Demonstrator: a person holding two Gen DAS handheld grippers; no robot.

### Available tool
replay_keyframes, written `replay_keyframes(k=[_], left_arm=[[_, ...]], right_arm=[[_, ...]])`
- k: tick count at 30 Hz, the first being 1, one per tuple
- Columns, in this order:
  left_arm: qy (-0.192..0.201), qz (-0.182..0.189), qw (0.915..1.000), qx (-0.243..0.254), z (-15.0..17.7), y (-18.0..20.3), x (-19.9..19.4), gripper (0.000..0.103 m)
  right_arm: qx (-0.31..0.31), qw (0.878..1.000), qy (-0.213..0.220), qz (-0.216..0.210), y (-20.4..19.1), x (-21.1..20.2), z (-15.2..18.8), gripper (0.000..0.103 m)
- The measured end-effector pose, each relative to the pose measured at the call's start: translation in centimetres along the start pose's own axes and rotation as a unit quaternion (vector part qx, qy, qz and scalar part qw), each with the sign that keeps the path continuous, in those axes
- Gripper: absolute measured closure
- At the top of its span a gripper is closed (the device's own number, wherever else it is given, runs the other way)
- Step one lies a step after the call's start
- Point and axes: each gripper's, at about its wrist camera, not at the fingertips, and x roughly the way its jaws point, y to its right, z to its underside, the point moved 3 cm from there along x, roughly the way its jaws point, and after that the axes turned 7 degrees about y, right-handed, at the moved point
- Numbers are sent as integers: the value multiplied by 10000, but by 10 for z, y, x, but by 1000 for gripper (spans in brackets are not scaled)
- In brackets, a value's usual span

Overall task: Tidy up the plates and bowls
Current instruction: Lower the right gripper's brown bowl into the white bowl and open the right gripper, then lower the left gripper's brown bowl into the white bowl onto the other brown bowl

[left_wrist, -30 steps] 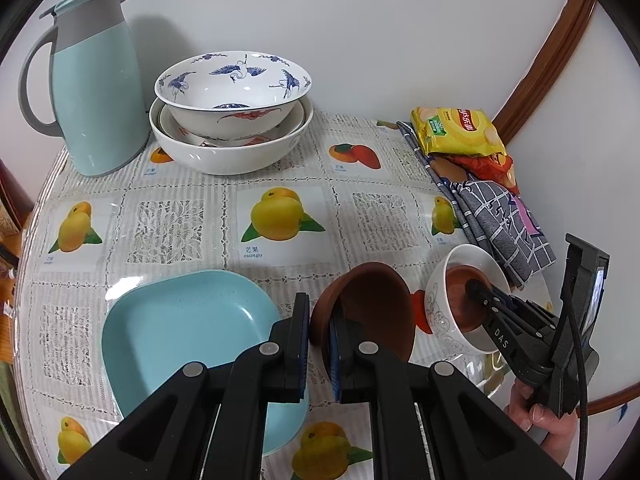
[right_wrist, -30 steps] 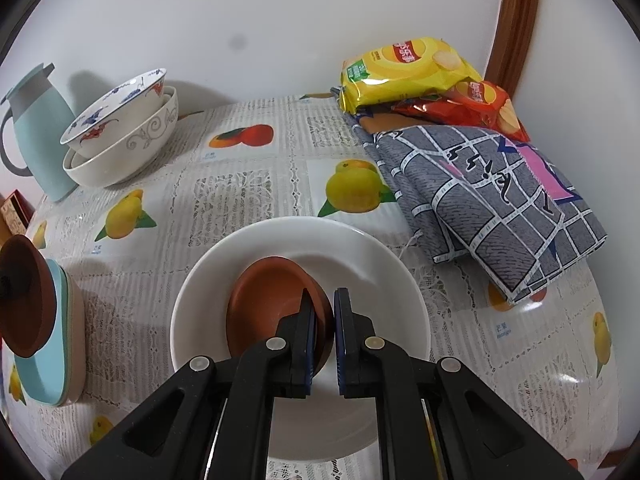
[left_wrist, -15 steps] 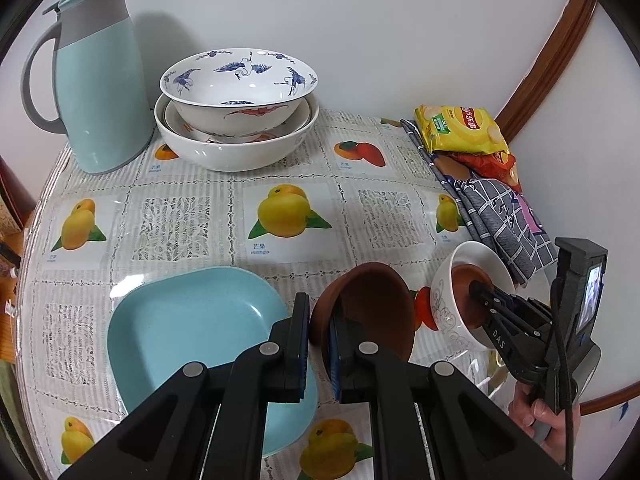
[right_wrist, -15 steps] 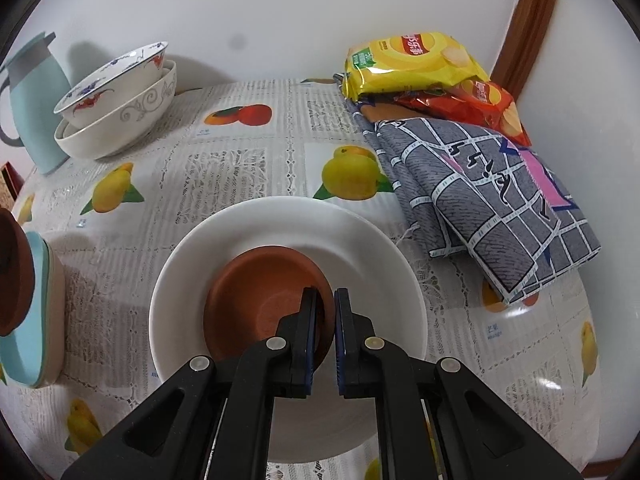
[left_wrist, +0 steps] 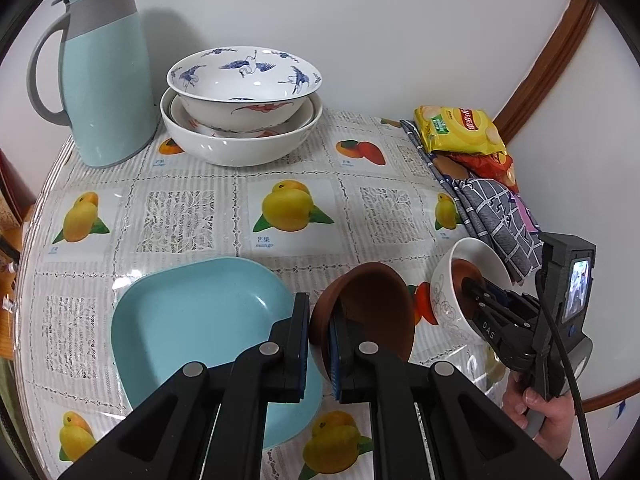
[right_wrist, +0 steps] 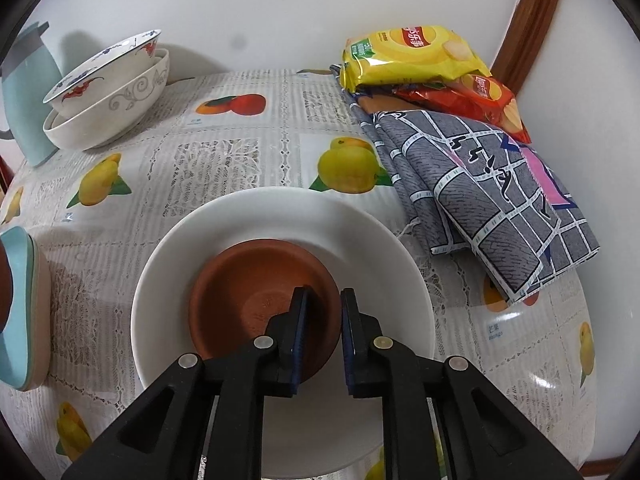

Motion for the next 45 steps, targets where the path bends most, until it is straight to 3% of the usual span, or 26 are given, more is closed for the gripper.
replay_keyframes(k=[4,8,11,15,25,34,45], left_arm=[[34,27,10000,33,1,3,-4,94],[52,30,10000,53,2,5,-8,94],[71,23,10000,32,3,7,-11,94],[101,35,9999,15,6,11,-16,94],[319,52,9994,94,19,42,-38,94],[502,121,9983,256,33,80,-50,94],[463,-26,9984,321,40,110,-35,94]], right_arm=[[6,9999,35,-103,-3,-1,-1,76],[-6,9998,86,-150,-4,-5,-1,73],[11,9996,186,-189,-2,-14,-3,63],[53,9993,298,-219,1,-29,-7,62],[233,9960,809,-307,24,-101,-2,50],[293,9941,1021,-235,56,-149,24,47],[651,9910,1155,-175,102,-172,50,46]])
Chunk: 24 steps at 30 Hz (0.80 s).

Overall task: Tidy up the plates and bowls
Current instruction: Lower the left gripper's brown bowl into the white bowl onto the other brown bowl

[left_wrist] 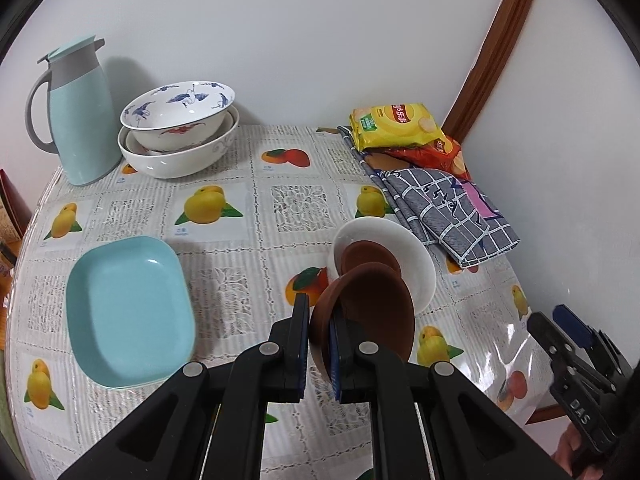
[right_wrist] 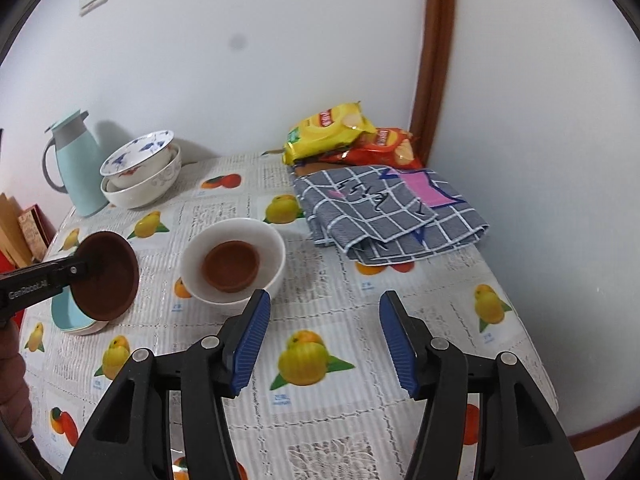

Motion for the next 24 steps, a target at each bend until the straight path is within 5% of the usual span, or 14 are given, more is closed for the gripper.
replay_keyframes(k=[24], left_arm=[[-430,-80,9990,47,-15,36,97,94]], right_arm=[[438,9984,-351,52,54,53,14,46]])
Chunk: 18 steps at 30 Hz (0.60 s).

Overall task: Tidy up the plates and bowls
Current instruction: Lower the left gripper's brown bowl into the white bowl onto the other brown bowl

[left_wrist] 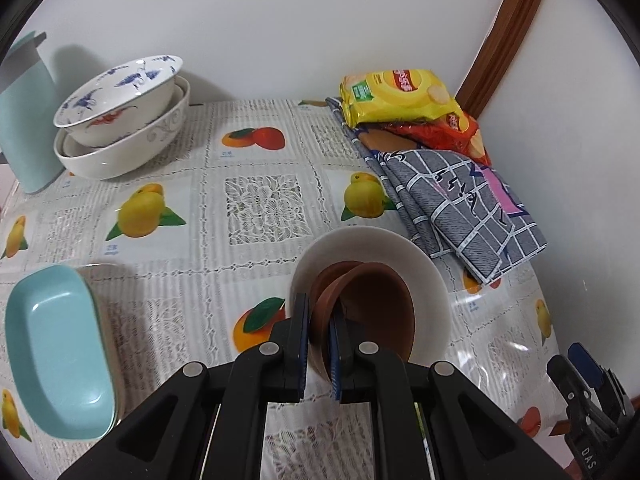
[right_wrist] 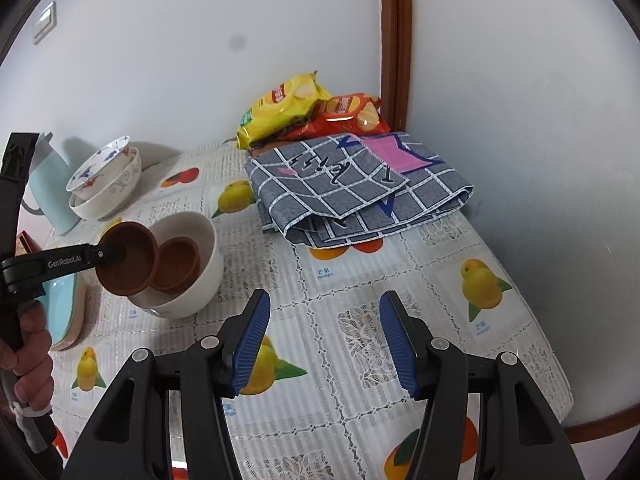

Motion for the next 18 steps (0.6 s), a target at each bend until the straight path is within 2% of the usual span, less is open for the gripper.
replay_keyframes(k=[18], left_arm=[[-217,87,9997,-78,3,5,36,94]], right_arm=[[-60,9998,-157,-145,-1,15,3,46]])
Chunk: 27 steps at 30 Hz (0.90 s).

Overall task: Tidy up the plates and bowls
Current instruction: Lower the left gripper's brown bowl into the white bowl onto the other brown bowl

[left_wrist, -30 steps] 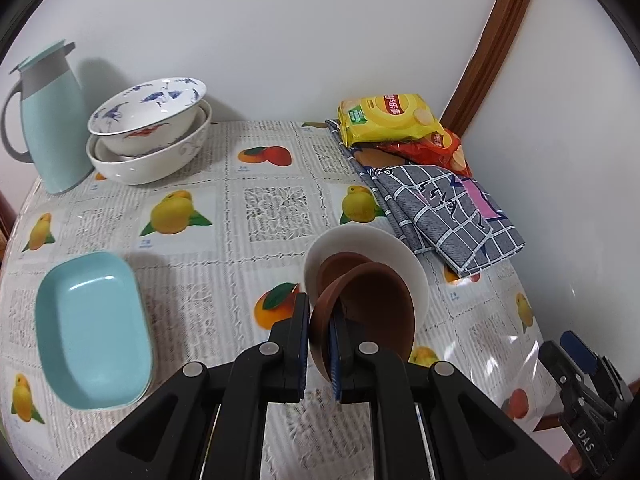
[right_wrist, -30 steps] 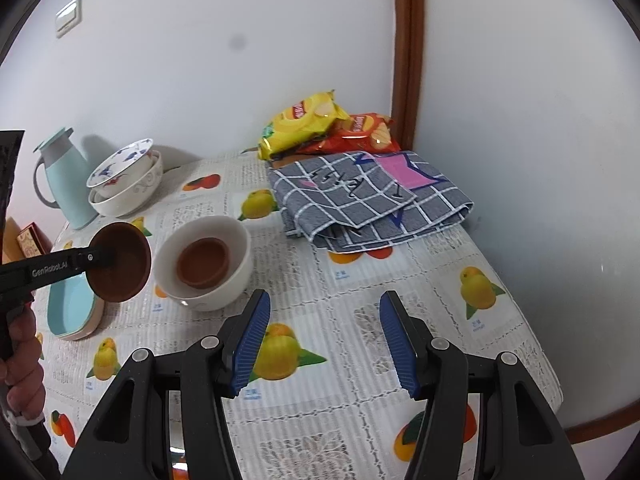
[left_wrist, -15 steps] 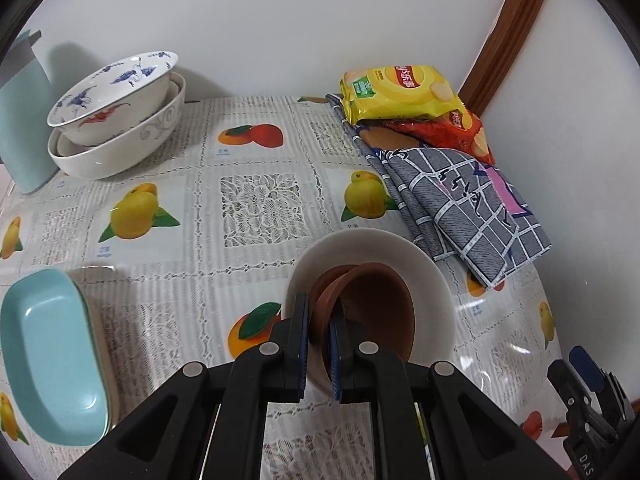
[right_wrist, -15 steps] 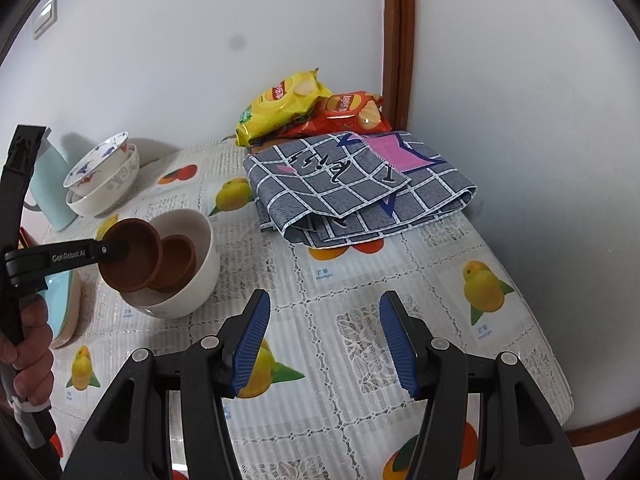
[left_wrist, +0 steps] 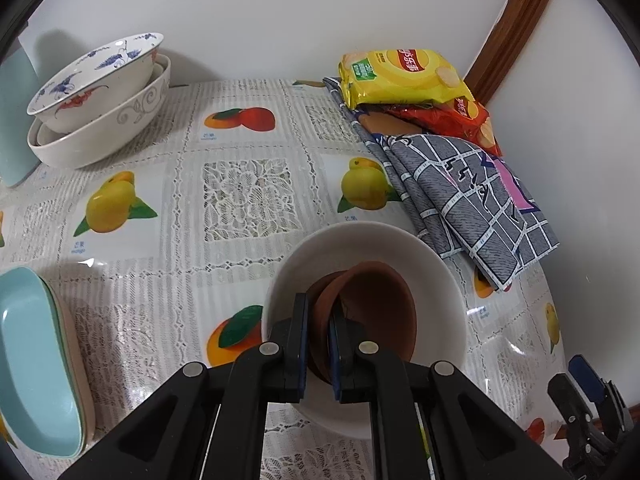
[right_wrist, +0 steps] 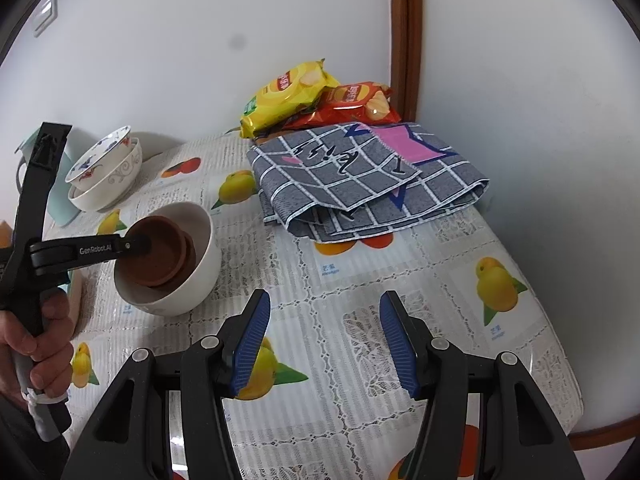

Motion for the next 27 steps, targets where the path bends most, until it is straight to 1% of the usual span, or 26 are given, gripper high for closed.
replay_keyframes(k=[8,21,27], left_arm=[[-8,46,10000,-18,1,0,4,94],[-16,36,9998,216,8,2,-1,91],[-64,7,9992,398,12,8,-5,86]], right_arm=[[49,10000,-51,-33,0,2,2,46],[60,9999,-44,-70,-4,-4,5,46],[107,9999,-57,-82,-3,-9,7,46]])
